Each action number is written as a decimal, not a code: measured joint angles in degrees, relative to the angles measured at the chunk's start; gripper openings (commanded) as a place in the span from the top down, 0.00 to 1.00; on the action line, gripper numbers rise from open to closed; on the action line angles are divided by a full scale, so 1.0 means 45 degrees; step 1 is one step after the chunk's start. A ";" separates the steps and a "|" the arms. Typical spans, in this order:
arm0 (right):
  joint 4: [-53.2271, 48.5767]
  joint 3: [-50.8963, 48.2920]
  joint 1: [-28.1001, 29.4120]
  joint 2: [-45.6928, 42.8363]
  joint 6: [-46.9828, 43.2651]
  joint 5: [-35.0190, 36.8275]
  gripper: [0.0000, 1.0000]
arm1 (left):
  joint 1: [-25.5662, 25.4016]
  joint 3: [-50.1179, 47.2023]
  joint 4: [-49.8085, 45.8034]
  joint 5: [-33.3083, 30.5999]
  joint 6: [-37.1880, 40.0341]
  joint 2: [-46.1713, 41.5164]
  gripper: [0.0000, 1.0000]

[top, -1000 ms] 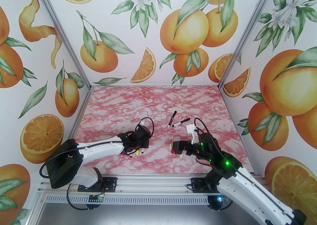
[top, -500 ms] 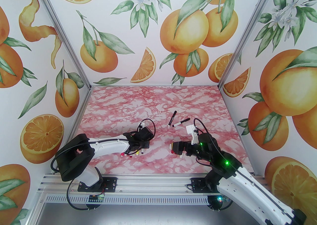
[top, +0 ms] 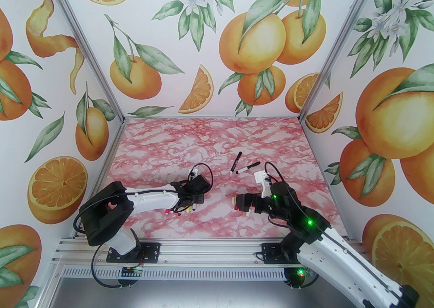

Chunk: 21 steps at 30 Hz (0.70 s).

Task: Open the pen caps

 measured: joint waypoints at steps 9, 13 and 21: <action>0.0053 -0.0092 0.0000 0.0073 0.0024 0.0005 0.00 | 0.0000 0.0000 -0.0073 -0.0146 -0.0044 0.0000 0.72; 0.0063 -0.0092 0.0000 0.0073 0.0044 0.0005 0.00 | 0.0000 0.0000 -0.0126 -0.0180 -0.0034 0.0000 0.73; 0.0233 -0.0282 0.0000 0.0034 0.0136 0.0005 0.00 | -0.0165 0.0631 -0.1336 -0.0607 0.0204 -0.0646 0.65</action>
